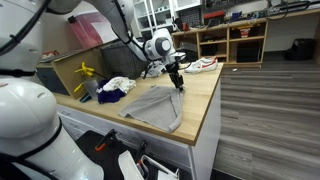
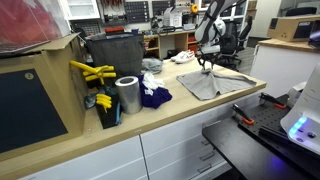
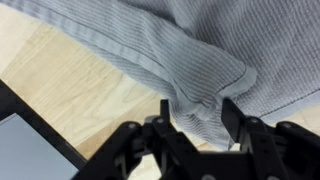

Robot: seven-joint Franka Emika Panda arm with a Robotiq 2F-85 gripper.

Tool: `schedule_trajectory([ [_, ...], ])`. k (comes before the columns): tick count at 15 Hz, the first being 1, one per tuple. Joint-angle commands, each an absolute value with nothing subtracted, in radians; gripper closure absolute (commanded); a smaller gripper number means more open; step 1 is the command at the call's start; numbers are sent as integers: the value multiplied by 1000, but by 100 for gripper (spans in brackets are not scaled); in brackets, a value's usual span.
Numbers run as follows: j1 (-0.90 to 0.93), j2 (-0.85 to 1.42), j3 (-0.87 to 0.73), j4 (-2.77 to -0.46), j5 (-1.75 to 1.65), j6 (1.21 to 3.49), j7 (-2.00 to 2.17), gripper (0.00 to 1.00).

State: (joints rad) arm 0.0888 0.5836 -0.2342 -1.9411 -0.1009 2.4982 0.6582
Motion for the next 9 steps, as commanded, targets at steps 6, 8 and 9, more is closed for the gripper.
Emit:
schedule_trajectory([
  [6, 95, 470, -193, -1983, -42, 2483, 666, 53],
  [8, 101, 465, -176, -1980, -30, 2489, 681, 68],
  [9, 103, 471, -168, -1975, -19, 2490, 693, 77],
])
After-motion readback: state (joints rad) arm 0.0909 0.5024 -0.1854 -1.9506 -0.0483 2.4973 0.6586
